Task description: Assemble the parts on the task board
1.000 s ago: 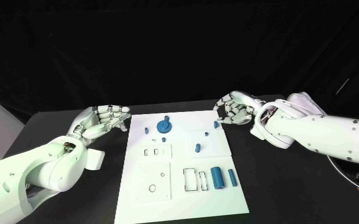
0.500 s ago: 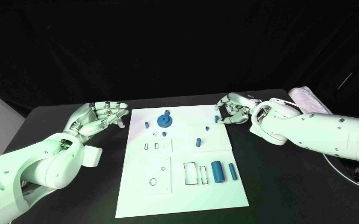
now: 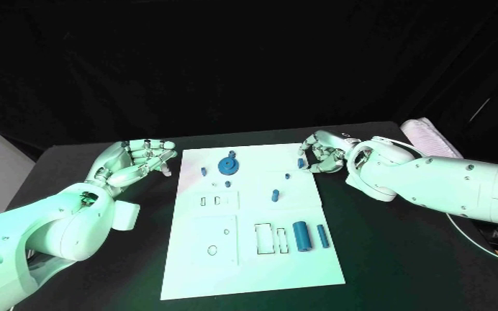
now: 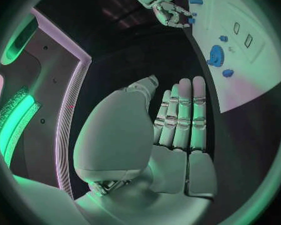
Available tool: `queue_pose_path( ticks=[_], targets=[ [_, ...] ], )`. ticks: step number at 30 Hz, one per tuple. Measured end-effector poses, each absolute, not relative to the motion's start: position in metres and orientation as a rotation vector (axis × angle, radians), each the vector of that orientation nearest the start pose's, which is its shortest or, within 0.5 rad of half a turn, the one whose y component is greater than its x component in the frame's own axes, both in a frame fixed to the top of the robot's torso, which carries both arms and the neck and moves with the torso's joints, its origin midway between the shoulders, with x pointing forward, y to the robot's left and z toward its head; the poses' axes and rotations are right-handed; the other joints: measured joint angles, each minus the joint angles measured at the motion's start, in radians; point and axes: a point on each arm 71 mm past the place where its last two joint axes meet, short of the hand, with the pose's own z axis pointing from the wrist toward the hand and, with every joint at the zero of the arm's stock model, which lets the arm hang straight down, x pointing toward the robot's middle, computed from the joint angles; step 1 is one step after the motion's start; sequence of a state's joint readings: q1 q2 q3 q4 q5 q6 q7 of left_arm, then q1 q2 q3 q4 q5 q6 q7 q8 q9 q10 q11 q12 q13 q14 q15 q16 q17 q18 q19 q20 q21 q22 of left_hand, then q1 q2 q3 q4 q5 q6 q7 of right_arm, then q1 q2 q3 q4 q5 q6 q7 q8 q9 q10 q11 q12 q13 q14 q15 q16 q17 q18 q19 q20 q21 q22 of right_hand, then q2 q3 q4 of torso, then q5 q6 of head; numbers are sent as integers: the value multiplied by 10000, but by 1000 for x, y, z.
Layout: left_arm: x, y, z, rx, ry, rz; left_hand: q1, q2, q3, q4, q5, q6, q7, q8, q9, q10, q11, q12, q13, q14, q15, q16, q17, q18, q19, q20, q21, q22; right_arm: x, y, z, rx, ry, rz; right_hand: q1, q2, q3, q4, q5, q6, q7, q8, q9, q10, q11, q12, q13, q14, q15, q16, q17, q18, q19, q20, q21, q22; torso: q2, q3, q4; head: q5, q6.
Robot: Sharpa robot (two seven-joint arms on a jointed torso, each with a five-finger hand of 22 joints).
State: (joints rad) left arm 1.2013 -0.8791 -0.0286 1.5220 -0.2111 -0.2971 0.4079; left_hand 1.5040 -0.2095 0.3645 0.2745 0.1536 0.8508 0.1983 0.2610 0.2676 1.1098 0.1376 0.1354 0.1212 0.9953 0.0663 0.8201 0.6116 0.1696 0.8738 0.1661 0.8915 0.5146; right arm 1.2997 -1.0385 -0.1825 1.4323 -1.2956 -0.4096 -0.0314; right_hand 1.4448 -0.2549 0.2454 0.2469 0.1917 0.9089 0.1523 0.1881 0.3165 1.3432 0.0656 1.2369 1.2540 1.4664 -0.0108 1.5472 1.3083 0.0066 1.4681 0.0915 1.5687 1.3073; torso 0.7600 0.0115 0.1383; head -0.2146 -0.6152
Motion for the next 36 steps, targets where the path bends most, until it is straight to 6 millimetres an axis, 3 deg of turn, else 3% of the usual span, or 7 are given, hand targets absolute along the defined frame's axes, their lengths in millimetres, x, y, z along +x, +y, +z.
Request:
queue_pose_path(
  ticks=[7, 12, 36],
  targets=[
    [489, 225, -168, -8716, 14334, -14960, 0, 0, 0, 0, 0, -19, 20, 0, -1, 0, 0, 0, 0, 34, 35, 0, 7, 0, 0, 0, 0, 0, 491, -331, -186, 620, 16494, 4434, 28, 288, 177, 164, 0, 209, -30, 50, 7, 162, -17, 232, 256, 0, 0, 39, -1, 1, 0, 0, 0, -1, 4, -2, 12, 17, -9],
    [488, 227, -167, -8726, 14330, -14935, 0, 0, 0, 0, 0, -36, 37, 0, -1, 0, 0, 0, -1, 35, 35, 0, 7, 1, 36, 37, 0, 0, 493, -332, -188, 672, 16535, 4373, 201, 461, 710, 115, -41, 351, -66, 50, -13, 196, -51, 232, 299, 0, 0, 39, -1, 1, -1, 0, 0, 8, 8, -6, 12, 39, -21],
    [488, 233, -167, -8769, 14301, -14815, 0, 0, 0, 0, 5, -36, 37, 0, 9, 0, 0, 0, -2, 34, 35, -1, 19, 1, 36, 36, 40, 9, 495, -331, -191, 754, 16597, 4272, 198, 458, 1081, 36, -99, 419, -63, 50, -52, 195, -50, 272, 351, 0, -1, 39, -4, 1, -1, 0, 0, 5, 6, 7, -7, 110, -59]
  ],
)
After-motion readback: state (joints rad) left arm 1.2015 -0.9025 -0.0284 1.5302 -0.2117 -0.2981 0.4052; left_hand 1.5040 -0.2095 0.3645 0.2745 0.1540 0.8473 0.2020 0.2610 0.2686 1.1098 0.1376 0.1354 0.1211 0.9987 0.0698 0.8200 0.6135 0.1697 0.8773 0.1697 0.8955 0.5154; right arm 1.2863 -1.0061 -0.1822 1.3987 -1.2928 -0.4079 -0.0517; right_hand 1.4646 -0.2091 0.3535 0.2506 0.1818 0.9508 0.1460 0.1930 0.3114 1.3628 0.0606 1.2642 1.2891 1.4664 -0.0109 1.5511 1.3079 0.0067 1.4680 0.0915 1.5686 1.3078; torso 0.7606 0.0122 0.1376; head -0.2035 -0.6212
